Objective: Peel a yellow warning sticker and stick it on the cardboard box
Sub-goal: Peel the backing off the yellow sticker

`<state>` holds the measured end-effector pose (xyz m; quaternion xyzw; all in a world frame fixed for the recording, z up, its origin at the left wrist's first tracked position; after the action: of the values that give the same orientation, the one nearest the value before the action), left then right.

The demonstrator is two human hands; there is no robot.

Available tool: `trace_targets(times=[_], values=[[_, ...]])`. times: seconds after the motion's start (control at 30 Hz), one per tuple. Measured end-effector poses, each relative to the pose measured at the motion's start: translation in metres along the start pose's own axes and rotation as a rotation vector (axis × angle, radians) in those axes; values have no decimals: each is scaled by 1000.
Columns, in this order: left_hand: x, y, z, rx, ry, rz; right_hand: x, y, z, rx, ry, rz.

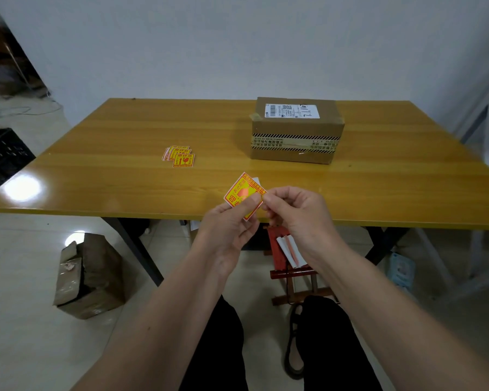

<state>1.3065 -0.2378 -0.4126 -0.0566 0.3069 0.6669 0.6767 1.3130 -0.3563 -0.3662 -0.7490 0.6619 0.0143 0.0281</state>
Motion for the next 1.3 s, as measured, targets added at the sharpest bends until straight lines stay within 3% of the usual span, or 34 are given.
trace_targets(times=[0.1, 0.2, 0.3, 0.4, 0.47, 0.6, 0.83, 1.3], values=[[0, 1, -1, 15, 8, 10, 0, 0, 0, -14, 29, -15], [13, 6, 12, -116, -136, 237, 7, -1, 5, -50, 36, 51], [11, 26, 46, -480, -710, 459, 12, -2, 9, -92, 6, 116], [-23, 40, 56, -816, -1235, 412, 11, -1, 13, -131, -53, 118], [-30, 43, 56, -891, -1339, 415, 7, 0, 14, -139, -89, 94], [-22, 48, 63, -961, -1203, 433, 3, 0, 11, -116, -78, 64], [-17, 51, 63, -905, -936, 373, -2, 1, 8, -59, -98, 19], [-16, 55, 65, -935, -999, 383, -9, 0, 8, -66, -106, 23]])
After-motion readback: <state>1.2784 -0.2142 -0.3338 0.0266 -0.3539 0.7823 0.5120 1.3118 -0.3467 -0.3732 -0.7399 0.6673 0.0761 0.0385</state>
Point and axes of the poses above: each hand's wrist, its own y-axis away from the middle knuckle, its own x-axis out of the back of the hand, z = x × y, the point moved 9 cm from there along -y, towards the middle knuckle, and after that the axes turned 5 degrees about -z, right-handed, at the moved point
